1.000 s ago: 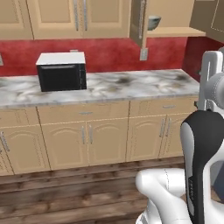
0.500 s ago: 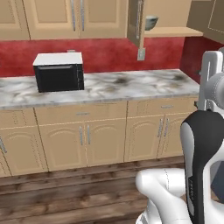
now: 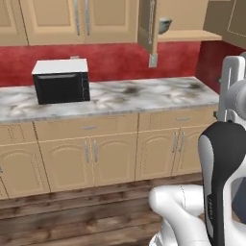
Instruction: Move the bowls from the cabinet to the plates on the dining table.
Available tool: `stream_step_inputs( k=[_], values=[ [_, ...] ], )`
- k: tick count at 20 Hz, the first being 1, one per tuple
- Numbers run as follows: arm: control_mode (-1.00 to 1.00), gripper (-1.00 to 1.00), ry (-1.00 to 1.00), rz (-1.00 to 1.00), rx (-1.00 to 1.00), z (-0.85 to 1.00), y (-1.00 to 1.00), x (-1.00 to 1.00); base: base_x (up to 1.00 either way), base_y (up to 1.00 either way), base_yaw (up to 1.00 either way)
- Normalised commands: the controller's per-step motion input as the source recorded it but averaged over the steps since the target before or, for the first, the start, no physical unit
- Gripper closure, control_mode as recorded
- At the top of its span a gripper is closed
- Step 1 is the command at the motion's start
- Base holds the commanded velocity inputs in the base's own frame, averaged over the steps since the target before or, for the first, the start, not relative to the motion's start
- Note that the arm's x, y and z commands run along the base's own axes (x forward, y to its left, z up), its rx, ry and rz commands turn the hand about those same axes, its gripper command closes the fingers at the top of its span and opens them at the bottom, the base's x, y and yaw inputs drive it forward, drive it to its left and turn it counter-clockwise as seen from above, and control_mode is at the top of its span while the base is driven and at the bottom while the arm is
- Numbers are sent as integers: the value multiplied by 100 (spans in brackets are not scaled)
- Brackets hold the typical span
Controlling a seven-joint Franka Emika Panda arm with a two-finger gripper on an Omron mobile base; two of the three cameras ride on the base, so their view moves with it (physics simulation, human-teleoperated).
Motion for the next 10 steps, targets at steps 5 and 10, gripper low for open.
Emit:
stream_step_inputs(
  k=[5, 10],
  values=[
    [100, -100, 0, 0, 0, 0, 0, 0, 62, 0, 2],
    [100, -100, 0, 0, 0, 0, 0, 0, 62, -1, 3]
  ],
)
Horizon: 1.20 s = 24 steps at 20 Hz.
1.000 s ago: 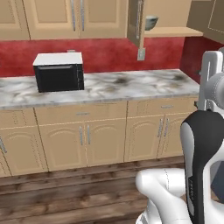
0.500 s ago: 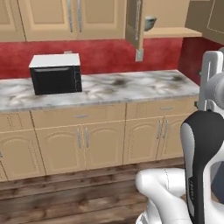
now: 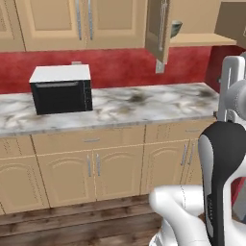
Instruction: Move the bowls from the cabinet to the plates on the dining table.
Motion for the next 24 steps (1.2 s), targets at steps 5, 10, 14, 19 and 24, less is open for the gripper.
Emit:
stream_step_inputs(
  k=[5, 10, 14, 19, 24],
  values=[
    [100, -100, 0, 0, 0, 0, 0, 0, 59, -22, 4],
    [100, -100, 0, 0, 0, 0, 0, 0, 31, -42, 2],
    [100, -100, 0, 0, 0, 0, 0, 0, 25, -48, 2],
    [100, -100, 0, 0, 0, 0, 0, 0, 18, -51, 1],
    [100, -100, 0, 0, 0, 0, 0, 0, 21, -49, 2]
  ],
)
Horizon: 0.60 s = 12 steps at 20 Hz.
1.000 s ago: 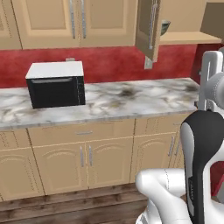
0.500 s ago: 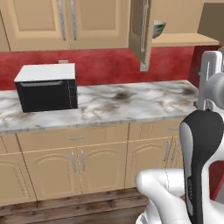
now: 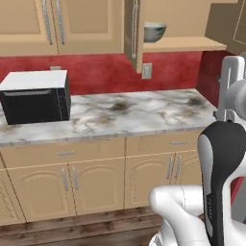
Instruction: Move the bowls from the cabinet to the plates on the dining table.
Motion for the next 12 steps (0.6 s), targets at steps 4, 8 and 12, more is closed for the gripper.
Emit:
stream_step_inputs(
  k=[4, 8, 12],
  values=[
    [100, -100, 0, 0, 0, 0, 0, 0, 29, -42, 4],
    [100, -100, 0, 0, 0, 0, 0, 0, 31, -37, 6],
    [100, -100, 0, 0, 0, 0, 0, 0, 31, -34, 8]
  ],
)
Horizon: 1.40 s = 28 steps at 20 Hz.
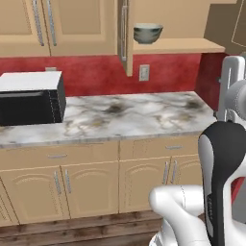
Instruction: Move the bowls from the cabinet to the plates on the dining table.
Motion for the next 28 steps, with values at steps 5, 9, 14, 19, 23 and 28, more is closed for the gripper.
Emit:
stream_step_inputs(
  k=[5, 9, 14, 19, 23, 28],
  values=[
    [100, -100, 0, 0, 0, 0, 0, 0, 31, -35, 8],
    [100, -100, 0, 0, 0, 0, 0, 0, 48, -24, 9],
    [100, -100, 0, 0, 0, 0, 0, 0, 51, -19, 10],
    [100, -100, 0, 0, 0, 0, 0, 0, 28, -36, 7],
    [100, -100, 0, 0, 0, 0, 0, 0, 8, -47, 4],
    [100, -100, 0, 0, 0, 0, 0, 0, 5, -44, 6]
  ],
)
